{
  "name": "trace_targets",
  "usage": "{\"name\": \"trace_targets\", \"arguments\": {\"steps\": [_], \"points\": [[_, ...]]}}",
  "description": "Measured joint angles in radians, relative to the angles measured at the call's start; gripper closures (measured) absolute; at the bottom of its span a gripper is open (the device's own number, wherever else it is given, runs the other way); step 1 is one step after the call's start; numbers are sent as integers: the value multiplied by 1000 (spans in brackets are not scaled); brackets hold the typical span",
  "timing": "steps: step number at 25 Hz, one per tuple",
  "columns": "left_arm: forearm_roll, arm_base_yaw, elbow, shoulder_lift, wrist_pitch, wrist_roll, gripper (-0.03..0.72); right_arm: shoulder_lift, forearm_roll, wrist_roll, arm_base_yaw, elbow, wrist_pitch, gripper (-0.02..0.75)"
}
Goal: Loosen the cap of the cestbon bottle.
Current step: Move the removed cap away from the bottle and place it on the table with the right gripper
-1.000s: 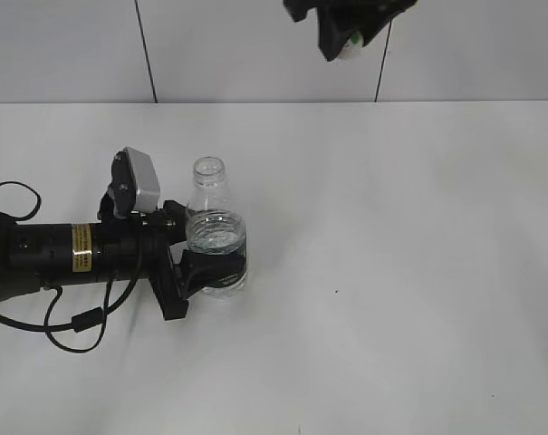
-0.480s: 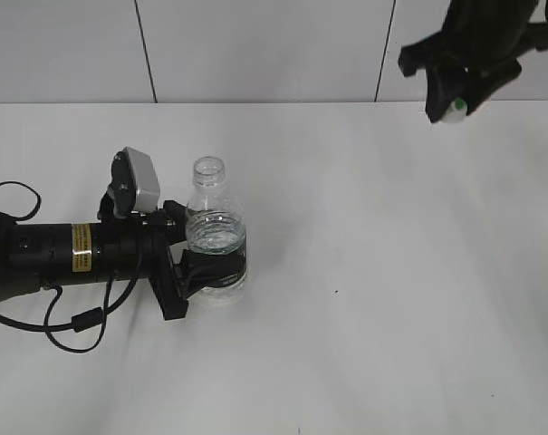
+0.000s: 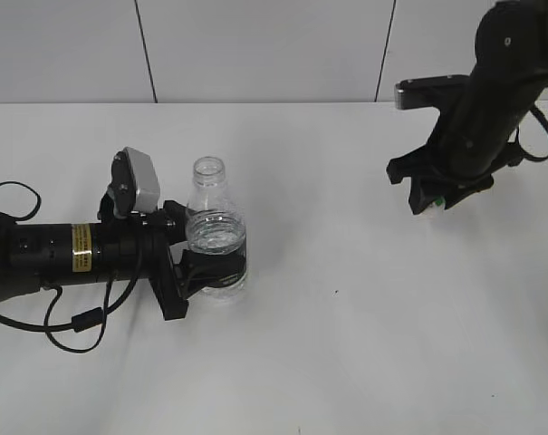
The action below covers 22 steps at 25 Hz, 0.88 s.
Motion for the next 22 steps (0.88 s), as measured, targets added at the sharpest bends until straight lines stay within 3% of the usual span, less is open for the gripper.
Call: {"name": "trace_targets", "arguments": {"steps": [8, 12, 18, 20, 22], "points": [[-76, 0, 1, 2, -16, 0, 276, 3, 94, -16, 0, 149, -183, 443], [-152, 0, 1, 10, -25, 0, 276, 41, 106, -32, 0, 158, -204, 443], [-166, 0, 1, 10, -25, 0, 276, 77, 107, -58, 0, 158, -208, 439], [-166, 0, 1, 10, -25, 0, 276, 77, 110, -81, 0, 158, -208, 398], [-166, 0, 1, 10, -25, 0, 276, 77, 118, -90, 0, 158, -208, 288]]}}
